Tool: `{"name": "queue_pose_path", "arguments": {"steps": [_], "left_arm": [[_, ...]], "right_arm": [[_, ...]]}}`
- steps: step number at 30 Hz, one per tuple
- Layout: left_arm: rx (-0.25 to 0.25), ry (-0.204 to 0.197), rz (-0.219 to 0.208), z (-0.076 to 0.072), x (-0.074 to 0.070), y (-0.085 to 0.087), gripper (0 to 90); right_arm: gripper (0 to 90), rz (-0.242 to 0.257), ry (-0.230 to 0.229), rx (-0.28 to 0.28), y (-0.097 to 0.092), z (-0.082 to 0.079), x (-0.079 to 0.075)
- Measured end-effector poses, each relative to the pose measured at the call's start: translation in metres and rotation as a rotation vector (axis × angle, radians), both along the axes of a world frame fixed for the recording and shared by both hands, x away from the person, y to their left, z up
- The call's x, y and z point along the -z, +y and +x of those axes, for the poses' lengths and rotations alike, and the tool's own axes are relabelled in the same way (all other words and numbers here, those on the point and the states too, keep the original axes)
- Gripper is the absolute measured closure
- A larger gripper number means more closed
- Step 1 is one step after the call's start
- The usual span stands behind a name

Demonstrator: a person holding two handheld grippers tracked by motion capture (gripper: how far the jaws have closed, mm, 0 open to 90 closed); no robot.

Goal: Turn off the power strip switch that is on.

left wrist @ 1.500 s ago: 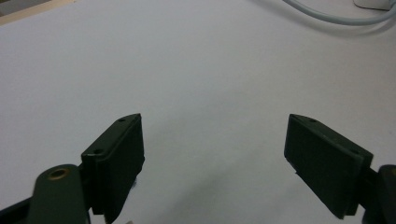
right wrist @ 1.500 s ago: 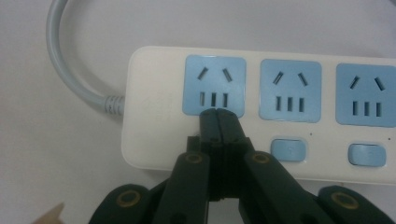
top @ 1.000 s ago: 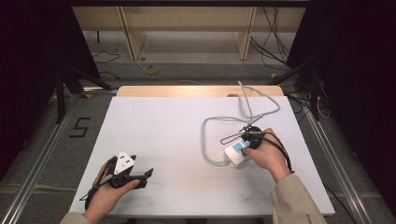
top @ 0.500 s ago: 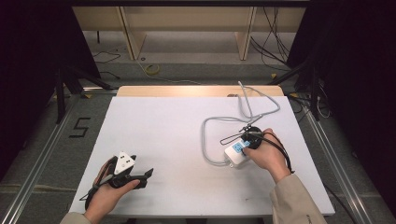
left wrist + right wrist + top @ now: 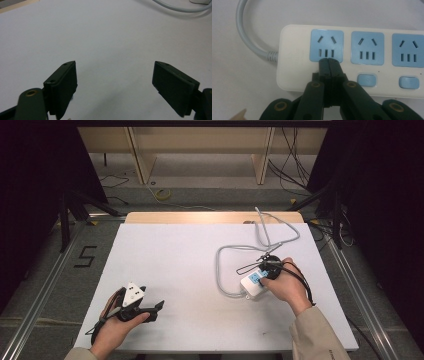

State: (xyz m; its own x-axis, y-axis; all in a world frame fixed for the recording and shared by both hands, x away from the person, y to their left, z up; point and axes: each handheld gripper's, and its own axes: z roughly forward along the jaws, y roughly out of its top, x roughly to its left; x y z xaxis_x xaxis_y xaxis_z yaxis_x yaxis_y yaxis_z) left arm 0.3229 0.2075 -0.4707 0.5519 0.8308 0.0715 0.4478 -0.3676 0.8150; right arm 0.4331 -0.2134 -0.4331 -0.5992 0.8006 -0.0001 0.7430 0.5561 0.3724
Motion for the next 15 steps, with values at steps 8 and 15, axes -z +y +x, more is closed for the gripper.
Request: {"name": "queue_pose_path", "arguments": {"steps": [8,15], "left_arm": [[0.001,0.000,0.000,0.0001,0.0000,0.0001,20.1],[0.002,0.001,0.001,0.0002,0.0002,0.0000,20.1]], "right_arm": [[90.0,0.004,-0.001,-0.001,-0.0009,0.0003,0.0001],[90.0,0.005,0.005,0.000,-0.0012,0.0009,-0.0002]]}}
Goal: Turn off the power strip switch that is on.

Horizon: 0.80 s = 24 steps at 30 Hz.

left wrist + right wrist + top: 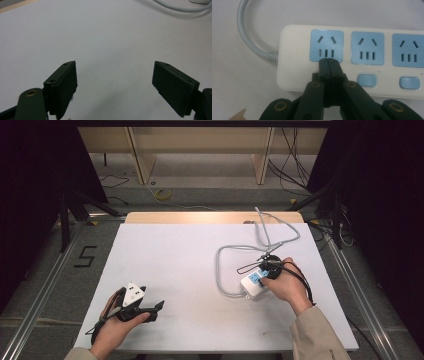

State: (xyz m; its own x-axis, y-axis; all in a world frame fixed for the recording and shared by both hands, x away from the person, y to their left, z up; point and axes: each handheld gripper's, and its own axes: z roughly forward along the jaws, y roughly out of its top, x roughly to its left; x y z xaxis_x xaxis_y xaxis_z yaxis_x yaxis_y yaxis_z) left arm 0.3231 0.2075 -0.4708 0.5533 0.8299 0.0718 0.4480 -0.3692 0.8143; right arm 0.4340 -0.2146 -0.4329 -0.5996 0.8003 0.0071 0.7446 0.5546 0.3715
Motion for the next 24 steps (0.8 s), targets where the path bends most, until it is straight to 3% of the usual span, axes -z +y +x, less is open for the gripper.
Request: {"name": "queue_pose_path", "arguments": {"steps": [24], "left_arm": [[0.001,0.000,0.000,0.0002,0.0001,-0.0001,20.1]], "right_arm": [[90.0,-0.004,-0.003,-0.004,0.0007,-0.0002,-0.0004]]}}
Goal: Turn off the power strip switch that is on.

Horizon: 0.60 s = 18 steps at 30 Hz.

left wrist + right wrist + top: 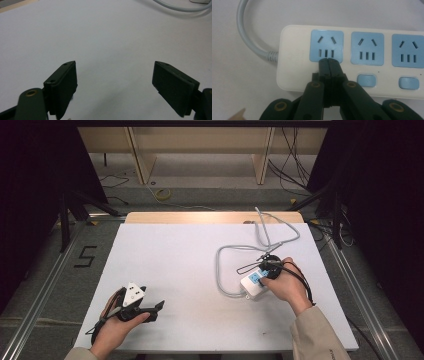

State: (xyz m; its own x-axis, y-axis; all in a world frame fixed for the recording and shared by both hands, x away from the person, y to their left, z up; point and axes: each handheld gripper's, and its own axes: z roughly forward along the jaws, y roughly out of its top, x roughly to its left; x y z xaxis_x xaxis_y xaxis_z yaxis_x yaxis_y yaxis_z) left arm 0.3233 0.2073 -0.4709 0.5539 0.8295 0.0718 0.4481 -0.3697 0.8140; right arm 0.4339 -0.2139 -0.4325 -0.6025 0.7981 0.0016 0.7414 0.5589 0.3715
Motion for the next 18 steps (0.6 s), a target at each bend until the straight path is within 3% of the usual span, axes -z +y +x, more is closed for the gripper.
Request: {"name": "queue_pose_path", "arguments": {"steps": [18], "left_arm": [[-0.002,0.001,-0.002,0.0003,0.0003,-0.0001,20.1]], "right_arm": [[90.0,0.012,-0.011,0.015,-0.0057,0.0004,-0.0028]]}}
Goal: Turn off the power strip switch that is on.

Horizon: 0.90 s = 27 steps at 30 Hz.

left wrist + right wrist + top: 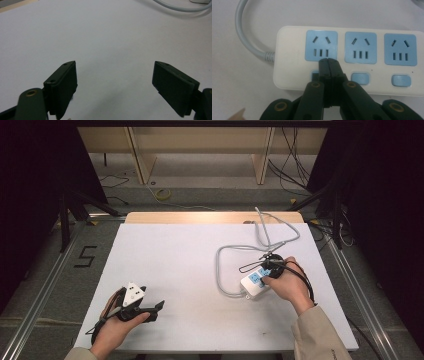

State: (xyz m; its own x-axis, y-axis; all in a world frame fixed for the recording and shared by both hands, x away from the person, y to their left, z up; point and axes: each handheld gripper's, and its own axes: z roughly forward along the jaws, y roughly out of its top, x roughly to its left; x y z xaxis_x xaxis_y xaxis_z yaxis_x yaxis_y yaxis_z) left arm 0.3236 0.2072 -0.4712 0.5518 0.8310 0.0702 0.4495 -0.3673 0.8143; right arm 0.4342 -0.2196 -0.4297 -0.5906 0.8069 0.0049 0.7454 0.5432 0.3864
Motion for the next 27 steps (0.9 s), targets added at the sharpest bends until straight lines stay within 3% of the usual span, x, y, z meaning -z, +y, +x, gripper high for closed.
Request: {"name": "queue_pose_path", "arguments": {"steps": [14,27], "left_arm": [[0.001,0.000,0.001,-0.0001,0.0000,0.0004,20.1],[0.000,0.001,0.002,-0.0003,0.0001,0.0008,20.1]], "right_arm": [[90.0,0.001,-0.012,-0.006,0.0009,-0.0004,0.0003],[90.0,0.042,-0.062,-0.010,-0.0015,-0.0041,-0.0054]]}}
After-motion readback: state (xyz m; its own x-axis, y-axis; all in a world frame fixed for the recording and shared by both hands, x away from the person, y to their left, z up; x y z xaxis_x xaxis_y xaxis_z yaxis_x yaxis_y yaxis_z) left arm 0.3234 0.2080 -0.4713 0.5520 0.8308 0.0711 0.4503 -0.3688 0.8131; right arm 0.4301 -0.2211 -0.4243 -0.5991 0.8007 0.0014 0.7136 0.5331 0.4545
